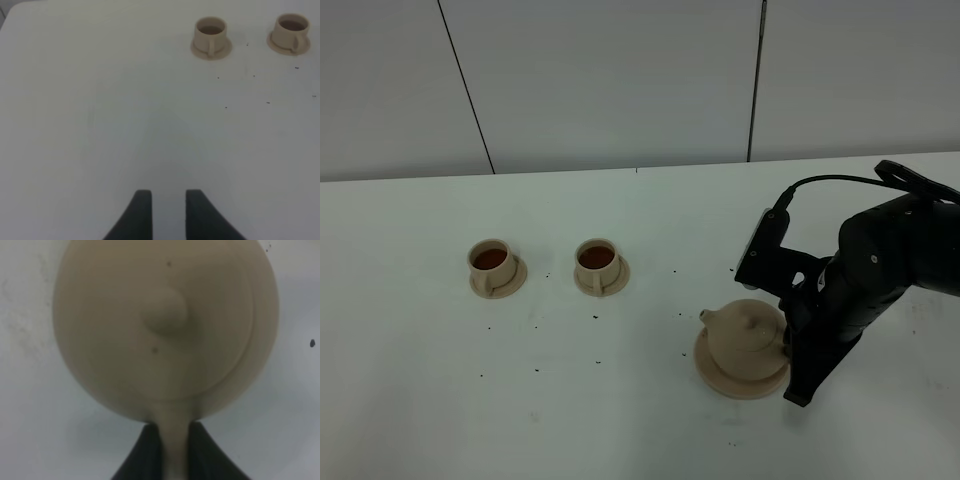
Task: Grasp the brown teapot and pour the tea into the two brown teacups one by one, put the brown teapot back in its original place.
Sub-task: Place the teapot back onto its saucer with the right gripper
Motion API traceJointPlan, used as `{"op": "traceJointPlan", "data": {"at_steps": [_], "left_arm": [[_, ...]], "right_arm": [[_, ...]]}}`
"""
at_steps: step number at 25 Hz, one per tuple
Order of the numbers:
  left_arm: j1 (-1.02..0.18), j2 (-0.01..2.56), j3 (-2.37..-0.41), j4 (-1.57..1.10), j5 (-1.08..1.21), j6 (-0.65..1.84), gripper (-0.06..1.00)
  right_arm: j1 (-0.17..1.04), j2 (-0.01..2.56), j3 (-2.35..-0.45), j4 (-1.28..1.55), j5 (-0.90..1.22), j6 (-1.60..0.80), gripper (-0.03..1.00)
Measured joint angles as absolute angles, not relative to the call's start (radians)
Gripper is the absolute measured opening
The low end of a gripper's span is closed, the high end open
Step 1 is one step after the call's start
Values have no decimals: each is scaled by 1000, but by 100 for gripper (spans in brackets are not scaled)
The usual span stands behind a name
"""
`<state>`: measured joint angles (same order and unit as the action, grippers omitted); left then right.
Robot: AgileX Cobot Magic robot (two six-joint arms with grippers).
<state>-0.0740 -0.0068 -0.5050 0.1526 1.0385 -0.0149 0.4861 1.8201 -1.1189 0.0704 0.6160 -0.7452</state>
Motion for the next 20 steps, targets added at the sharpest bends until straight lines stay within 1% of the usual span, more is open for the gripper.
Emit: {"op": "traceJointPlan", "data": {"at_steps": [7,13,20], "left_arm": [[-74,-7,-505,153,1039,-15,24],[-74,-7,-505,153,1039,-15,24],[-74,-7,-505,153,1039,-15,24]], "right_arm": [[486,1820,-1119,70,625,-758,10],[486,1847,-1183,69,718,-762,10],[486,1880,-1216,78,734,-798,10]]}}
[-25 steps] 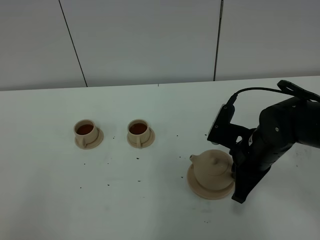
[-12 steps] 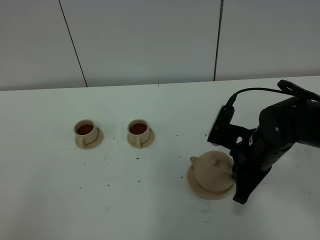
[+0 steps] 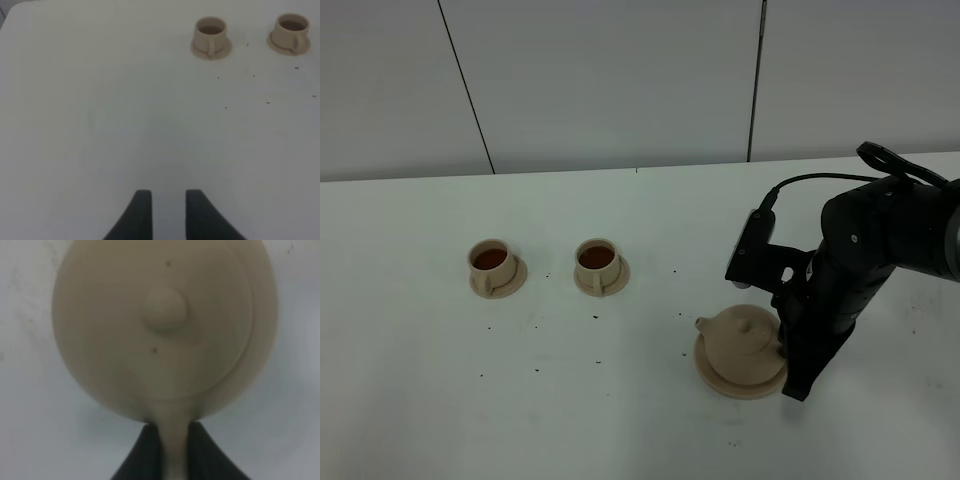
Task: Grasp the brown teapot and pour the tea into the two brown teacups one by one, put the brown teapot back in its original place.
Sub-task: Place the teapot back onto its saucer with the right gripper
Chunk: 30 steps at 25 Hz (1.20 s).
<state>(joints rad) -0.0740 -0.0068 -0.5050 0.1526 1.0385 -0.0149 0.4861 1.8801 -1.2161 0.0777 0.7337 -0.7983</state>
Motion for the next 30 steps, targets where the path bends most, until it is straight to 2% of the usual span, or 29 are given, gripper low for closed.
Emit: {"op": "traceJointPlan", "data": {"at_steps": [30], "left_arm": [[-74,-7,-505,153,1039,-15,24]], "right_arm": [[486,1897,-1219,78,700,-815,10]]}}
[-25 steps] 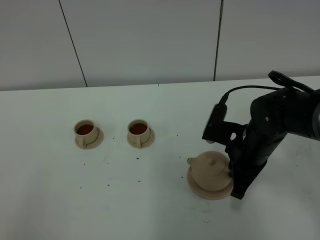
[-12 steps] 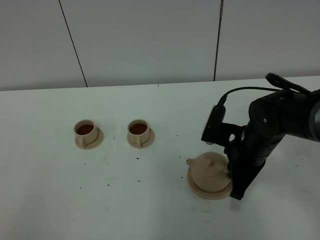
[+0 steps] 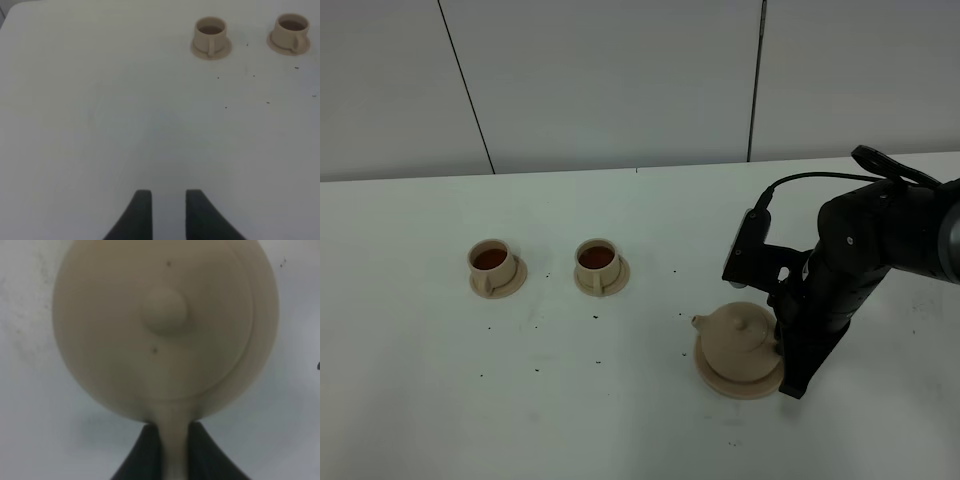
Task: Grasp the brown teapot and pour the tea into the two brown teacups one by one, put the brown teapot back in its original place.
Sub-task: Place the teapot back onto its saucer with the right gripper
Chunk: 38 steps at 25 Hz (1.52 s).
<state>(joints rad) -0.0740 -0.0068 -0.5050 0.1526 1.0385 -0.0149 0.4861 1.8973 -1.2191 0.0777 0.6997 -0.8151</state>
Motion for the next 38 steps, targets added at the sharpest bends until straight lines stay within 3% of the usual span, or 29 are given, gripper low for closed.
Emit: {"op": "traceJointPlan", "data": {"at_steps": [30,38], "left_arm": [[-74,-7,-505,153,1039,-15,24],[-74,-7,-505,153,1039,-15,24]], "right_arm": [[484,1926,-1221,111,699,-811,10],[484,1929,-1221,112,701,-811,17]]}}
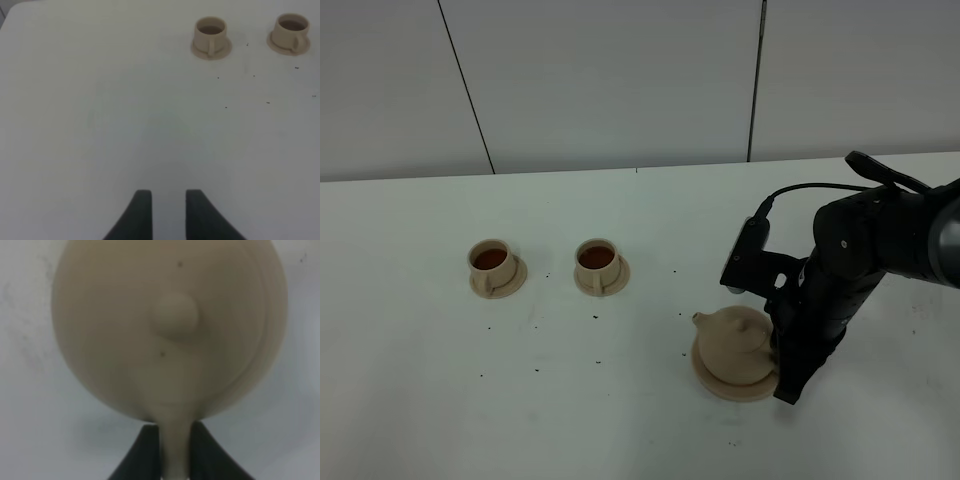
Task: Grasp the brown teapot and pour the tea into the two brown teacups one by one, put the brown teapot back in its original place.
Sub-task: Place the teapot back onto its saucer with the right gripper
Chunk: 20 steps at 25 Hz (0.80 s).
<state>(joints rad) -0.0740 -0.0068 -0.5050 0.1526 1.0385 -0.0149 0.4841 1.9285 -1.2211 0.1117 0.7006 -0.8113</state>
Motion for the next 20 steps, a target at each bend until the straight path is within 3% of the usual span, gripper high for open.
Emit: {"op": "traceJointPlan", "data": {"at_steps": [7,20], "left_arm": [[-74,-7,-505,153,1039,-15,24],[-74,-7,-505,153,1039,-15,24]], "right_arm": [[484,1929,-1221,114,702,-805,29],[485,1929,-1221,83,685,-759,32]]}}
